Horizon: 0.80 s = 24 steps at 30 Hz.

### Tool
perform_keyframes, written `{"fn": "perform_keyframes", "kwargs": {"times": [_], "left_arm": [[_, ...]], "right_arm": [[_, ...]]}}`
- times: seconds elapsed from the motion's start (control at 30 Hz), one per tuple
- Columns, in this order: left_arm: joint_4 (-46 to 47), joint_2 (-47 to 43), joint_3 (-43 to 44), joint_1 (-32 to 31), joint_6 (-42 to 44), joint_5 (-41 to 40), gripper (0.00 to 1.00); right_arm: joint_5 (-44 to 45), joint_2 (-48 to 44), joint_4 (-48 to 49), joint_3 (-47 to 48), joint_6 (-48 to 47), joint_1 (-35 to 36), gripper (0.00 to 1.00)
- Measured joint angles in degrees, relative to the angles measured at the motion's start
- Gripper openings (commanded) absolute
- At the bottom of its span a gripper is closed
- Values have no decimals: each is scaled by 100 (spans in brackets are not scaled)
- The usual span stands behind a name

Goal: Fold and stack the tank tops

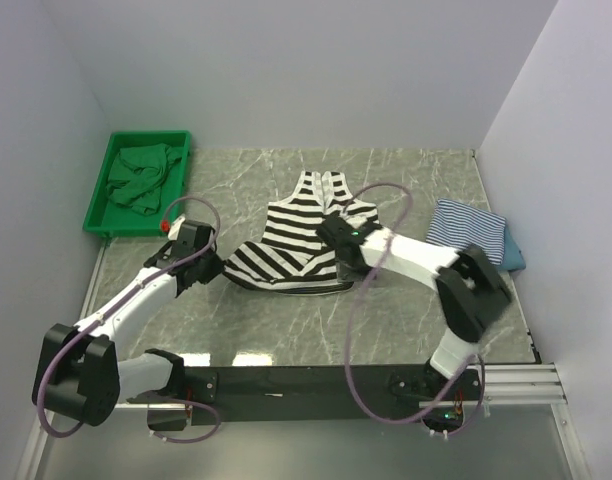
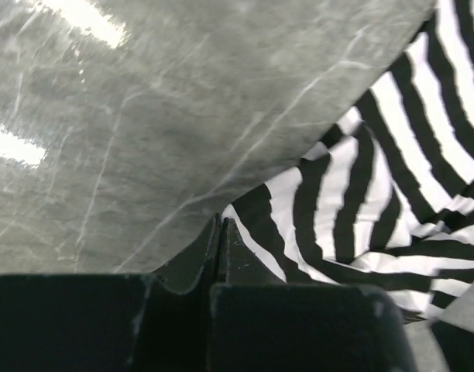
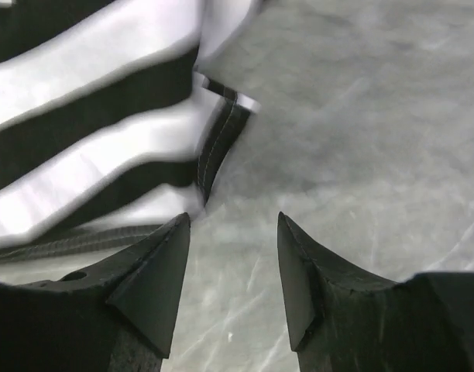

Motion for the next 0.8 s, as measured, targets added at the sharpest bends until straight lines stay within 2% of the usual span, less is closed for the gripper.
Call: {"fn": "perform_keyframes", "kwargs": {"times": [0.2, 0.27, 0.3, 0.47, 0.8], "left_arm": [[227, -9, -365, 90, -120, 11, 1], [221, -26, -376, 151, -122, -2, 1], [227, -50, -382, 208, -120, -4, 1], [254, -275, -422, 590, -111, -4, 1], [308, -216, -422, 669, -90, 24, 1]], "right_arm": [[-227, -2225, 946, -1349, 483, -275, 54], [-509, -2492, 1519, -1825, 490, -549, 45], [-667, -2509, 1753, -2044, 470, -682, 39], [-1158, -2050, 2361, -2422, 269, -1034, 40], [-1425, -1318, 3289, -2264, -177, -1049, 41]]}}
